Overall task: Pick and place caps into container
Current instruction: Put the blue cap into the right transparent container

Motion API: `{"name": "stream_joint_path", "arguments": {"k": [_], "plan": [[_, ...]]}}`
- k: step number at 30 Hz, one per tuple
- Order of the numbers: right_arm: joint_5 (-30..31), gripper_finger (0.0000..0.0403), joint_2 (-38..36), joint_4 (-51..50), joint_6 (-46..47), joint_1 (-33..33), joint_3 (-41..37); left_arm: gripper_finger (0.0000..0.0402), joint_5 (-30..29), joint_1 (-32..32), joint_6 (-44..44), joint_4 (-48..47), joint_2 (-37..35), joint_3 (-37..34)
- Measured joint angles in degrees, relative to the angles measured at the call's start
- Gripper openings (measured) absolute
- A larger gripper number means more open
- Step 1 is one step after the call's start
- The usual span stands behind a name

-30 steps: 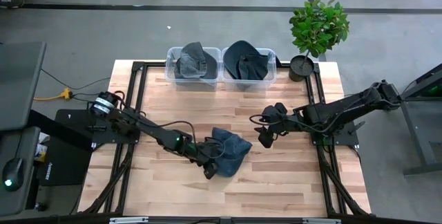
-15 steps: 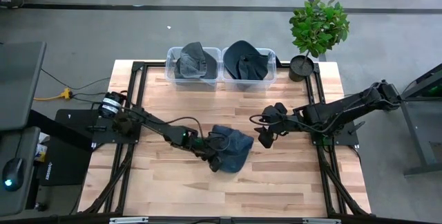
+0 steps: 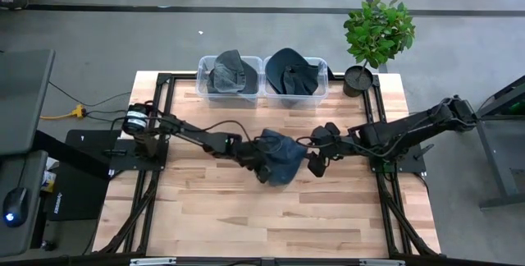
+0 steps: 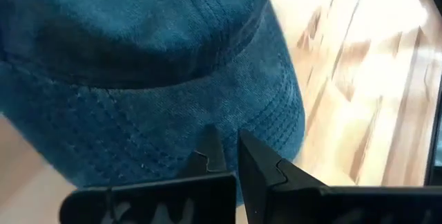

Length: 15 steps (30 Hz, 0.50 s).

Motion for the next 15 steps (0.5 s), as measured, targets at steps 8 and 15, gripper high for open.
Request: {"name": "stream_joint_path", "arguments": {"k": [8, 15], "plan": [[0.0, 0.0216, 0.0, 0.0, -14.5, -5.2, 0.0, 0.0000, -1.3, 1.7, 4.7, -10.0, 0.2, 6.6], [-5.0, 0.0216, 2.3, 8.2, -30.9, -13.0, -2.8, 0.0000, 0.2, 0.4, 3.7, -14.2, 0.2, 8.7]]}}
